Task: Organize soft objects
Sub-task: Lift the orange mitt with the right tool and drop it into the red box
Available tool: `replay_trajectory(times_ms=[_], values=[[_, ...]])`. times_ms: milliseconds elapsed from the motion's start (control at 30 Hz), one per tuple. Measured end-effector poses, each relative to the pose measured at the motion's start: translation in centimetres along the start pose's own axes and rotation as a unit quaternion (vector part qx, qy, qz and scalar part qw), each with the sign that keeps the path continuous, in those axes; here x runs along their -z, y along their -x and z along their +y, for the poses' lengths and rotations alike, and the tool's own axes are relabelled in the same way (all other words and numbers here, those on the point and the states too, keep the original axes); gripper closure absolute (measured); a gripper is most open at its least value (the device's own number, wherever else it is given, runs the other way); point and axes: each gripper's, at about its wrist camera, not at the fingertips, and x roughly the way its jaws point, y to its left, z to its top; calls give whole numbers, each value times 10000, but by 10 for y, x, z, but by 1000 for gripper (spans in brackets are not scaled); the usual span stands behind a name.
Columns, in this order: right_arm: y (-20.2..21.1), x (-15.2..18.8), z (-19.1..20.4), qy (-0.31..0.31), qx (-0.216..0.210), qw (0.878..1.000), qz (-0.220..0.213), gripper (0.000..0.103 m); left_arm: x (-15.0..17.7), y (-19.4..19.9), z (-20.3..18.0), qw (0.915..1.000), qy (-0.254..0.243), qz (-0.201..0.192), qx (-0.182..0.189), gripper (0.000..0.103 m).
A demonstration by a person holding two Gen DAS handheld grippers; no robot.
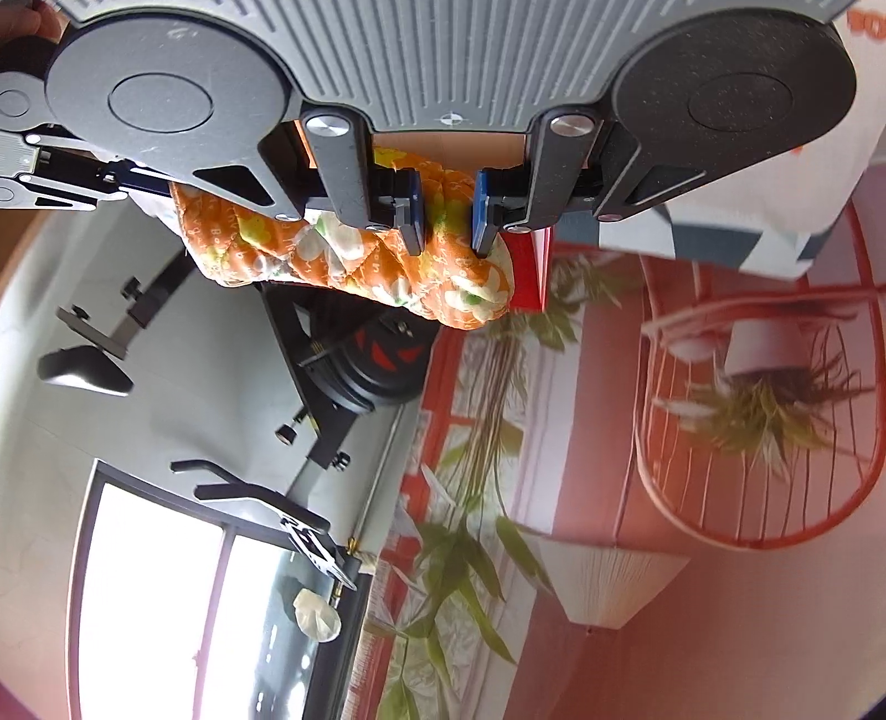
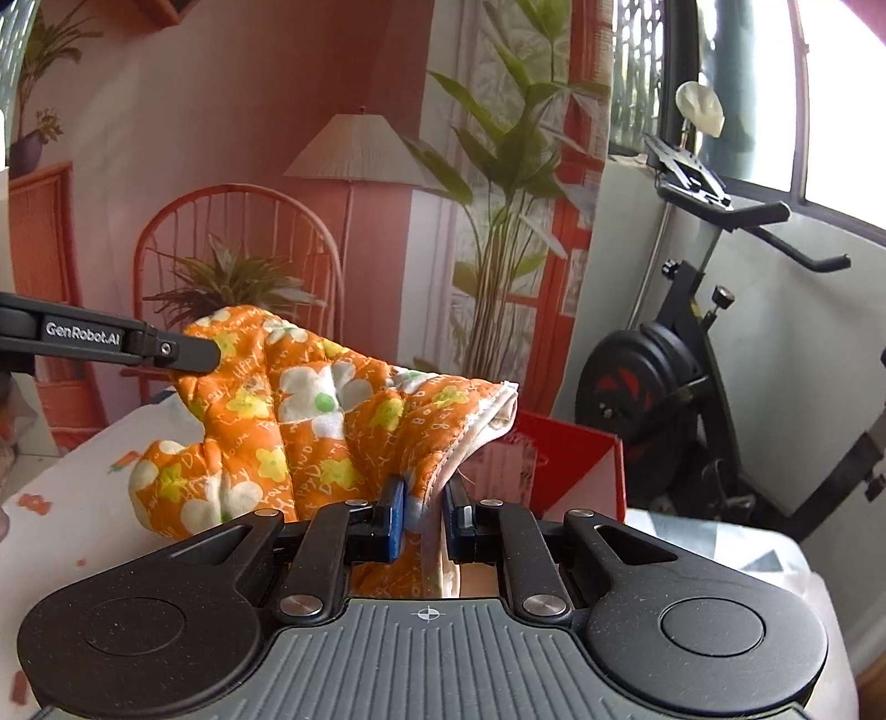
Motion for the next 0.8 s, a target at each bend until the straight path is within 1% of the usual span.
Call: replay_trajectory(times_ms=[133,267,400,467,533,600,667,733,800], values=[[-35,-6,-10,-124,135,9998,76,91,-8,-28,-4,9999,-3,106,-82,84],[-65,-2,-16,-301,275,9988,265,92,-2,-53,-4,9992,4,391,-128,82],[-90,9,-24,-584,233,9958,669,92,7,-74,1,9974,5,708,-141,75],[-101,15,-29,-704,201,9933,889,92,12,-80,4,9964,24,827,-162,73],[-110,20,-31,-838,182,9904,1086,93,14,-86,6,9956,1,916,-207,66],[-118,25,-32,-962,236,9865,1304,94,16,-88,8,9953,4,947,-183,66],[-125,30,-34,-1121,191,9816,1531,94,16,-88,8,9950,16,992,-149,66],[-129,34,-32,-1089,303,9782,1743,89,16,-86,9,9946,-2,1027,-133,66],[-127,36,-30,-984,552,9783,1740,80,15,-82,9,9945,-21,1037,-134,66]])
